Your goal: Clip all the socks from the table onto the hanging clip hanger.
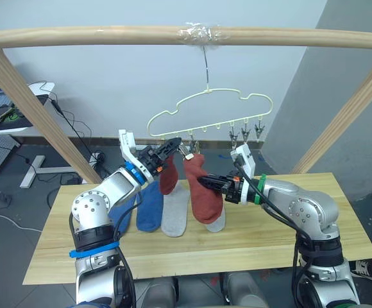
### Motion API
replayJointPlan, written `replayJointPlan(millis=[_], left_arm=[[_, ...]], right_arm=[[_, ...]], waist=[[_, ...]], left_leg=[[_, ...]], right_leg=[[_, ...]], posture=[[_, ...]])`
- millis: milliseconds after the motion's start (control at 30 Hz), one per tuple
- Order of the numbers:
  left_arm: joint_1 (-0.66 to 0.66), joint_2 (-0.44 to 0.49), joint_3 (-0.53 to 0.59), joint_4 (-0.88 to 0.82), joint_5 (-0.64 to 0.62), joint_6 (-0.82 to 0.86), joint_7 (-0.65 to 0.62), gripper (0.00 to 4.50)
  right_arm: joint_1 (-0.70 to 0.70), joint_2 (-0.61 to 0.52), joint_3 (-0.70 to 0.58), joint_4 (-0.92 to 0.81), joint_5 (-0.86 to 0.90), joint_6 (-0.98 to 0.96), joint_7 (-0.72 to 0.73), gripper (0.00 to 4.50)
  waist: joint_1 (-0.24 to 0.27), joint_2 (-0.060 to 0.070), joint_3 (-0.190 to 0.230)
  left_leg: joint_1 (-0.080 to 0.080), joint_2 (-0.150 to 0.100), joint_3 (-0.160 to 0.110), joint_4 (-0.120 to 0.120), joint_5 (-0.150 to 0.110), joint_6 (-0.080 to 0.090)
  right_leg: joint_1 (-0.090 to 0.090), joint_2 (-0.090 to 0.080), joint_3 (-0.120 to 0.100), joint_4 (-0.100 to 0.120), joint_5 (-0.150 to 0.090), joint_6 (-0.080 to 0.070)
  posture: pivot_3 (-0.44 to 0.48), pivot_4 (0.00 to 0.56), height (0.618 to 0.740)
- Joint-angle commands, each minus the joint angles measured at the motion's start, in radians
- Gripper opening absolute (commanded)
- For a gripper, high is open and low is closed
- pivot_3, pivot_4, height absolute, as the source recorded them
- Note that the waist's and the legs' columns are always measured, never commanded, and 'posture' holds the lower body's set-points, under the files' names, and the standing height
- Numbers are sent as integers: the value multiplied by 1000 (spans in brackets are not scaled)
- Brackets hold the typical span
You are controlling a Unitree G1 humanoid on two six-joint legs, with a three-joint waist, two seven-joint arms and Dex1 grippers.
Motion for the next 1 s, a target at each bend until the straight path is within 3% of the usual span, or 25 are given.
replayJointPlan(millis=[33, 267, 400, 500, 700, 833, 900, 1000], left_arm=[[4, 8, -5, -26, -17, -10, -5, 0], [3, 2, -16, -41, -25, -16, -8, 0], [17, 16, -45, -64, 43, -81, -46, 0], [23, 18, -46, -67, 78, -141, -68, 762], [44, 46, -66, -81, 95, -138, -84, 2730], [88, 132, -142, -146, 247, -183, -86, 3949], [116, 192, -184, -192, 326, -210, -95, 3949], [153, 251, -221, -246, 477, -312, -71, 3978]], right_arm=[[-32, 8, -11, -3, 31, -7, -9, 52], [-52, 35, 9, 35, 21, -26, -33, 52], [-68, 49, 6, 51, 20, -35, -44, 52], [-65, 40, 21, 56, 9, -50, -43, 0], [-48, 25, 57, 59, -8, -81, -44, 0], [-52, 32, 97, 77, -30, -114, -47, 0], [-56, 35, 127, 96, -49, -136, -40, 0], [-69, 28, 185, 142, -106, -191, -27, 819]], waist=[[0, 0, 0], [0, 0, 0], [0, 0, 0], [0, 0, 0], [0, 0, 0], [-3, 0, 0], [-3, 1, 1], [0, 1, 1]], left_leg=[[-1, 0, 0, 0, 0, 0], [-4, 0, 0, 0, 0, 0], [-9, 0, 1, 0, 0, 0], [-10, 0, 1, -1, 0, 0], [-10, 0, 2, -1, 0, 0], [-10, 0, 2, -1, 0, 0], [-9, 0, 2, -1, 0, 0], [-9, 1, 2, -2, 0, 0]], right_leg=[[-1, 0, 0, 0, 0, 0], [-4, 0, 0, 1, 0, 0], [-11, 0, 1, 2, 2, -2], [-12, 0, 1, 2, 3, -5], [-12, 0, 1, 2, 3, -5], [-12, 0, 1, 2, 3, -4], [-13, 0, 2, 2, 3, -4], [-13, 1, 2, 2, 3, -5]], posture=[[-116, 149, 740], [-110, 151, 740], [-110, 150, 740], [-109, 150, 740], [-100, 151, 740], [-99, 152, 740], [-93, 155, 740], [-81, 154, 740]])
